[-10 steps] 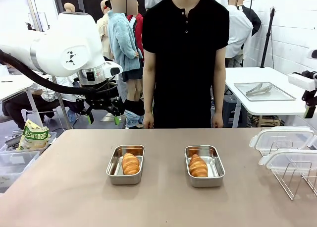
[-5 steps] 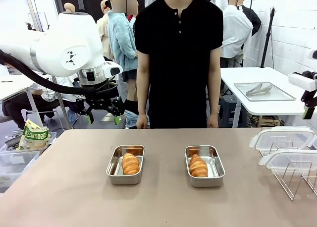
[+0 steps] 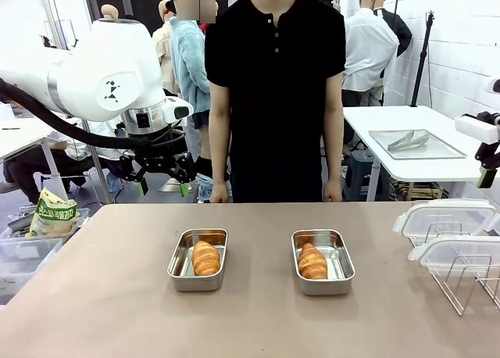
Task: Place the bread in airtight containers.
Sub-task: Pick up one Airtight Container lid and hand it to the human.
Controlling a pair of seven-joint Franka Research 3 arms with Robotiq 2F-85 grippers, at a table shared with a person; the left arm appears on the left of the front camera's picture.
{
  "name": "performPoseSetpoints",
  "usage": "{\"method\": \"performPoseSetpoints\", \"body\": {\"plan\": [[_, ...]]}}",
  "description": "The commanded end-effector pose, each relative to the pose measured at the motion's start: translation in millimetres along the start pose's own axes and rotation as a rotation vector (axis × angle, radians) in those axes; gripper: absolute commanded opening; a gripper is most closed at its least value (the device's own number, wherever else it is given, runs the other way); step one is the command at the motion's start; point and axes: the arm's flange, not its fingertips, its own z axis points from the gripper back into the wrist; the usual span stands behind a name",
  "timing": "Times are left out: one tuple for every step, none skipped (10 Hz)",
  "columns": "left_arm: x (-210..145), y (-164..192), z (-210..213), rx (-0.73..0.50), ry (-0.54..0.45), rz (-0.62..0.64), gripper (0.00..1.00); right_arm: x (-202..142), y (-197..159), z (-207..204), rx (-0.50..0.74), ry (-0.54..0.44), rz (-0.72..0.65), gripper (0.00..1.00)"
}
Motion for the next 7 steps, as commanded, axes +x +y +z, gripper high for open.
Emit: {"method": "performPoseSetpoints", "body": {"plan": [[-1,2,2,-0.001,-0.002,0.001,1.00,0,0,0,0.000,0.000,0.000,1.00],[-1,2,2,-0.001,-0.002,0.001,1.00,0,6,-13,-0.015,-0.024,-0.034,1.00],[-1,2,2,-0.001,-0.002,0.001,1.00,-2,9,-26,-0.042,-0.037,-0.050,1.00],[-1,2,2,-0.001,-0.002,0.001,1.00,-10,6,-38,-0.056,-0.072,-0.033,1.00],[-1,2,2,-0.001,-0.002,0.001,1.00,-17,1,-47,-0.051,-0.082,-0.027,1.00],[-1,2,2,-0.001,-0.002,0.001,1.00,-21,-4,-57,-0.064,-0.051,-0.024,1.00],[-1,2,2,-0.001,-0.002,0.001,1.00,-21,-7,-66,-0.080,-0.042,-0.035,1.00]]}}
